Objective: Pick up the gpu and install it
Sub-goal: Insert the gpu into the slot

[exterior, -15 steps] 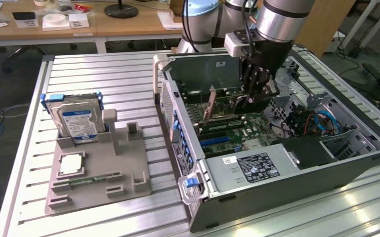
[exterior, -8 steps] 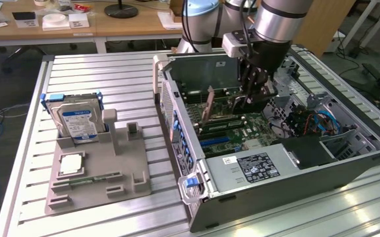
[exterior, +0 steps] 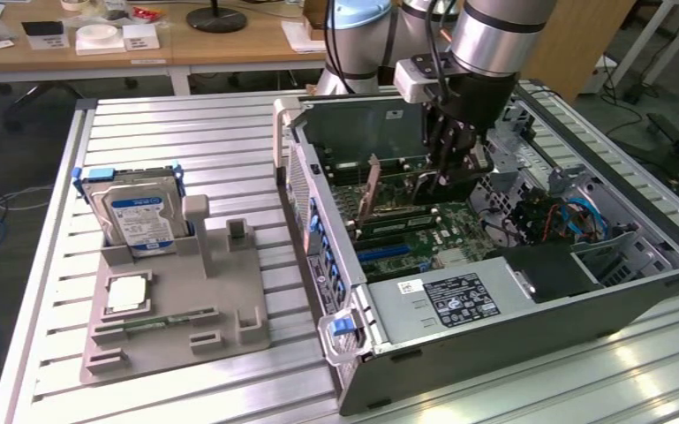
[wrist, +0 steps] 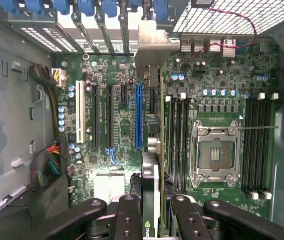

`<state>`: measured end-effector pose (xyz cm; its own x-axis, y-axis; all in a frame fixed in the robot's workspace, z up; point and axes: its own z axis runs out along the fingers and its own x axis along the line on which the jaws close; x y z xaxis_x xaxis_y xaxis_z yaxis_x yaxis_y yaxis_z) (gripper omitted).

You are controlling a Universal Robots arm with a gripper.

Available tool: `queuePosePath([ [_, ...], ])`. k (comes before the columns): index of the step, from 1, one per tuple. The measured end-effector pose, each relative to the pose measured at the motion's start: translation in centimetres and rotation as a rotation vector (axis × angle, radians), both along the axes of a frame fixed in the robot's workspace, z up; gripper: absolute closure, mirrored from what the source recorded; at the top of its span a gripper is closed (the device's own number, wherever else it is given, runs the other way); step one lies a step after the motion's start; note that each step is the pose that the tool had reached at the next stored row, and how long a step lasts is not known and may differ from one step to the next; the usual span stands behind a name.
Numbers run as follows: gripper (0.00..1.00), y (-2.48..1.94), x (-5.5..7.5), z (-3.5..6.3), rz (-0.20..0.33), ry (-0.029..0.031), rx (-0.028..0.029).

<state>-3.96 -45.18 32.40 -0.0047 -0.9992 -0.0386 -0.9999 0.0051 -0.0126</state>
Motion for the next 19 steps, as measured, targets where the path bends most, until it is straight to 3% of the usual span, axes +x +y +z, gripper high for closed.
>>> queuePosePath([
  [14, 0.73, -0.04, -0.43, -0.14, 0.000, 0.0000, 0.0001],
  [19, 0.73, -0.05, -0.43, -0.71, 0.000, -0.0001, 0.0001],
])
